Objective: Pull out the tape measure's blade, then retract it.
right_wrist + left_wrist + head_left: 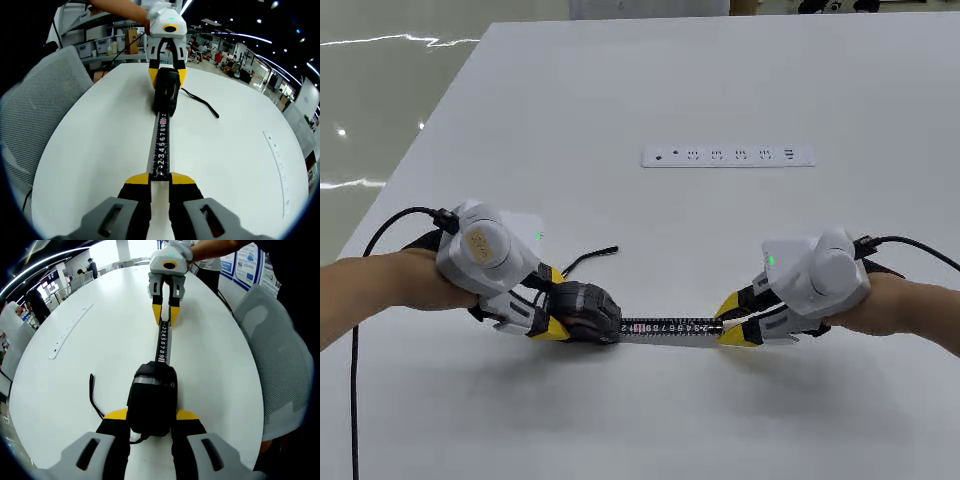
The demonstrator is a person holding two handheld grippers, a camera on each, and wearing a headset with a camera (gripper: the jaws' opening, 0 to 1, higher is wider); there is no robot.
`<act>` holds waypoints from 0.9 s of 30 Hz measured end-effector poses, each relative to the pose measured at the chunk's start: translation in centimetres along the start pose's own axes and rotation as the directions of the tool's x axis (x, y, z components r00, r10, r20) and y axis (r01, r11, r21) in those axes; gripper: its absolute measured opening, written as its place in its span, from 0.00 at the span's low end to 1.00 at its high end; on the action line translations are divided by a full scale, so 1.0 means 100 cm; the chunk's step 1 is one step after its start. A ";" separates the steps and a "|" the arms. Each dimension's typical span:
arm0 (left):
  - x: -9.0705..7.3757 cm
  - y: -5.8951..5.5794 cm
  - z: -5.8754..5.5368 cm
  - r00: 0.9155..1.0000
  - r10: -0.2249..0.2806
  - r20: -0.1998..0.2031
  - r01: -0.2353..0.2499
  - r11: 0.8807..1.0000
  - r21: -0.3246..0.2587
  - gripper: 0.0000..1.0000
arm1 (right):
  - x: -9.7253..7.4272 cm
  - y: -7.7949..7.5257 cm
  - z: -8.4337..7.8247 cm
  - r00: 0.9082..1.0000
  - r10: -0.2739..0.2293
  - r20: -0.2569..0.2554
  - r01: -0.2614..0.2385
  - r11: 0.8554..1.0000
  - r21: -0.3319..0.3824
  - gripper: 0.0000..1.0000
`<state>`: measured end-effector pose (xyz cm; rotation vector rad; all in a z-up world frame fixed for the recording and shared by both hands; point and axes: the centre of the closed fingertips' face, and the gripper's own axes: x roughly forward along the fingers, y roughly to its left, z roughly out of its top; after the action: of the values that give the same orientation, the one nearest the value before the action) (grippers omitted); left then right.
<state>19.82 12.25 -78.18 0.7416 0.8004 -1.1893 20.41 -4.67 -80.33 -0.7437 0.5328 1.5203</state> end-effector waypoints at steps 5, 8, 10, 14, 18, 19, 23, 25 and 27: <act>-0.001 -0.001 0.000 1.000 0.000 0.000 0.000 1.000 -0.001 0.26 | 0.000 -0.001 -0.002 1.000 0.000 -0.001 0.000 1.000 -0.001 0.11; -0.002 0.005 -0.005 1.000 0.001 0.000 -0.001 1.000 -0.002 0.26 | -0.001 -0.002 -0.004 1.000 0.000 -0.003 0.000 1.000 -0.002 0.11; 0.000 -0.002 0.000 1.000 0.001 0.000 -0.001 1.000 -0.001 0.26 | -0.003 -0.001 -0.002 1.000 0.000 -0.001 0.000 1.000 -0.001 0.11; 0.000 -0.002 0.000 1.000 0.002 0.000 -0.002 1.000 -0.001 0.26 | -0.004 0.001 -0.003 1.000 0.000 -0.001 0.000 1.000 0.001 0.11; 0.000 -0.003 0.002 1.000 0.002 -0.001 -0.002 1.000 -0.001 0.26 | -0.005 0.000 -0.005 1.000 0.000 0.000 0.000 1.000 0.003 0.11; 0.000 -0.002 0.001 1.000 0.002 -0.001 -0.002 1.000 -0.001 0.26 | -0.005 0.000 -0.005 1.000 -0.001 0.000 0.001 1.000 0.003 0.11; 0.000 -0.003 0.002 1.000 0.002 -0.001 -0.002 1.000 -0.001 0.26 | -0.008 0.002 -0.004 1.000 -0.001 -0.001 0.001 1.000 0.002 0.11; 0.000 -0.004 0.002 1.000 0.002 -0.002 -0.002 1.000 -0.002 0.26 | -0.006 0.001 -0.006 1.000 -0.001 -0.001 0.001 1.000 0.002 0.11; -0.001 -0.004 0.002 1.000 0.002 -0.002 -0.002 1.000 -0.001 0.26 | -0.006 -0.001 -0.009 1.000 0.001 0.000 -0.001 1.000 0.003 0.11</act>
<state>19.50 12.01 -78.05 0.7426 0.8018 -1.1863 20.60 -5.73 -80.50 -0.7411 0.5354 1.5198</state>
